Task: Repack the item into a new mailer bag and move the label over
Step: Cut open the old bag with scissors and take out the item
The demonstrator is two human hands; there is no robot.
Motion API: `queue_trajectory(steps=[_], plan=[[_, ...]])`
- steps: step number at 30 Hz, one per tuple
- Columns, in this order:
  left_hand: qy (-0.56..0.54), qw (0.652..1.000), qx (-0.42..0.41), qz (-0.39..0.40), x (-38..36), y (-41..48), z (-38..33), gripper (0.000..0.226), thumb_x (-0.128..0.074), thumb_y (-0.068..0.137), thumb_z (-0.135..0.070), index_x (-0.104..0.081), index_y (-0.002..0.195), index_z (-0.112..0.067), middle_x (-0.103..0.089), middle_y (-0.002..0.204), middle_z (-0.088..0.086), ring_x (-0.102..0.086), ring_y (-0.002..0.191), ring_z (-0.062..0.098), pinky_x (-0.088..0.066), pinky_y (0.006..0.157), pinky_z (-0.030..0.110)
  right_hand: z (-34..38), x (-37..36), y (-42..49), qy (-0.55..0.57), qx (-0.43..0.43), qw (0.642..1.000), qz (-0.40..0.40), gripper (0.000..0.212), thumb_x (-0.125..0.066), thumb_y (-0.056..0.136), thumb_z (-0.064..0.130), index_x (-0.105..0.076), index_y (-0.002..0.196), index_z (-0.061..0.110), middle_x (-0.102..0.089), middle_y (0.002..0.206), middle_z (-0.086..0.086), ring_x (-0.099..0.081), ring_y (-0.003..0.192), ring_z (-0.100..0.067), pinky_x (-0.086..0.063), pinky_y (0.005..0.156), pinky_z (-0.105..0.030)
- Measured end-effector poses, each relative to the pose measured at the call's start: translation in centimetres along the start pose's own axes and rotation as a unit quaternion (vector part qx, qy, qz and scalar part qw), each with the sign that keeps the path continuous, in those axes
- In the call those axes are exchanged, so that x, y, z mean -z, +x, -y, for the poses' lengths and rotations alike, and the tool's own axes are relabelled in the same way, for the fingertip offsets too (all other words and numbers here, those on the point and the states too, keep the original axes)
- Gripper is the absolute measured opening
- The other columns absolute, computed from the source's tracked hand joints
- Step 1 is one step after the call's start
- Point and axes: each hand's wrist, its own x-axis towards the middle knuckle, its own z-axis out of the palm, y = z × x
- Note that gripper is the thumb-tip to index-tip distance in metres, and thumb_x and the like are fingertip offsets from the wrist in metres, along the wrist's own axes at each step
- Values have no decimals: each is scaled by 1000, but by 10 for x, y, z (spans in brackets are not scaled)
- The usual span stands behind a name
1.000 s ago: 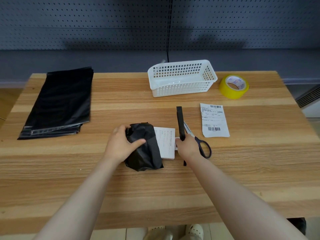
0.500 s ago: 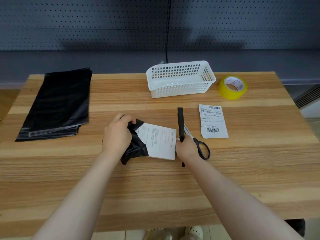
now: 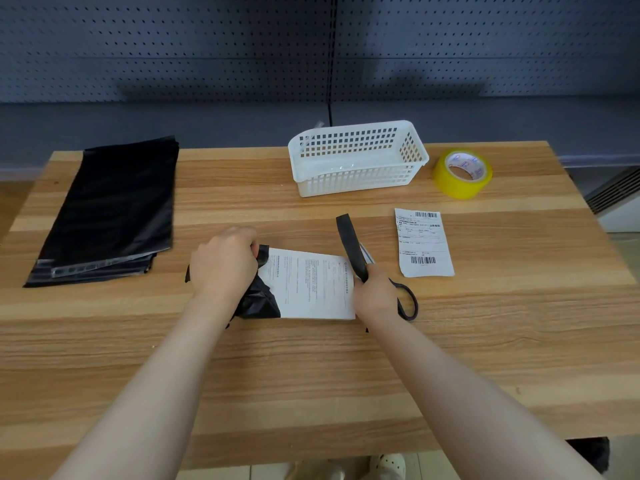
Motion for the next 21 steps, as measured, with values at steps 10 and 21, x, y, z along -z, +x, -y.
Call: queue_trajectory(steps=[10, 21], plan=[[-20, 999, 27, -23, 14, 6, -13, 29, -42, 65, 11, -54, 67, -16, -50, 75, -1, -44, 65, 28, -28, 58, 31, -2, 2, 4, -4, 1, 1000, -15, 9, -43, 95, 17, -48, 95, 10, -57, 83, -7, -54, 75, -27, -36, 54, -28], [-148, 987, 18, -65, 6, 6, -28, 32, -40, 64, 13, -59, 67, -13, -54, 75, -4, -45, 69, 22, -29, 63, 28, 2, -1, -3, 25, 26, 998, -51, 38, -52, 87, 35, -48, 118, 13, -59, 112, -8, -60, 90, -25, -49, 70, -34]])
